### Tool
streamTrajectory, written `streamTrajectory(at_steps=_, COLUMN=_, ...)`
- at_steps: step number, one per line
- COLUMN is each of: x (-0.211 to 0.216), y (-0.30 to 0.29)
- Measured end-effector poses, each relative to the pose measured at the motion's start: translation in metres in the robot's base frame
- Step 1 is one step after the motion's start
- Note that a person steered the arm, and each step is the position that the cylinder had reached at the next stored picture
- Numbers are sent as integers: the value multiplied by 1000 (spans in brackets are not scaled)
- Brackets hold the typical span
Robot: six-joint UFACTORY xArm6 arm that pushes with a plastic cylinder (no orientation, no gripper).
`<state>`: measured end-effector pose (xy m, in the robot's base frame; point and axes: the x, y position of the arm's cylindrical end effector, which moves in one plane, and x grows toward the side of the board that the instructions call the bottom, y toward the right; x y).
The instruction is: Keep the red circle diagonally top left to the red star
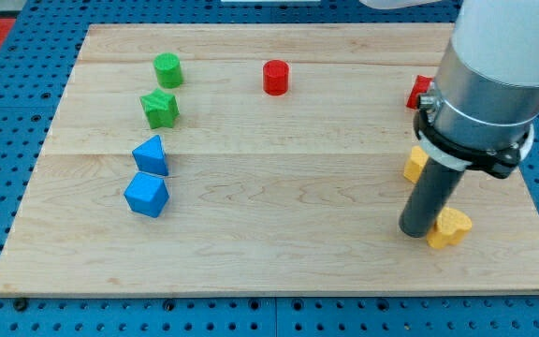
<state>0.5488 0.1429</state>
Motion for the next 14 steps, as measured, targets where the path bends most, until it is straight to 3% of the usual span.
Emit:
streamTrajectory(at_steps=1, x=-53, y=-36)
streamTrajectory(at_steps=2, x=-134, y=-39)
streamTrajectory(at_steps=3, x=-145, y=-84)
streamTrajectory(at_steps=5, x=-213, y=-179)
streamTrajectory(at_steps=7, x=-237, y=-73)
streamTrajectory(at_steps=9, x=-259, y=-123)
streamTrajectory(at_steps=11, x=-262, y=4)
streamTrajectory(at_steps=14, x=-267, y=29)
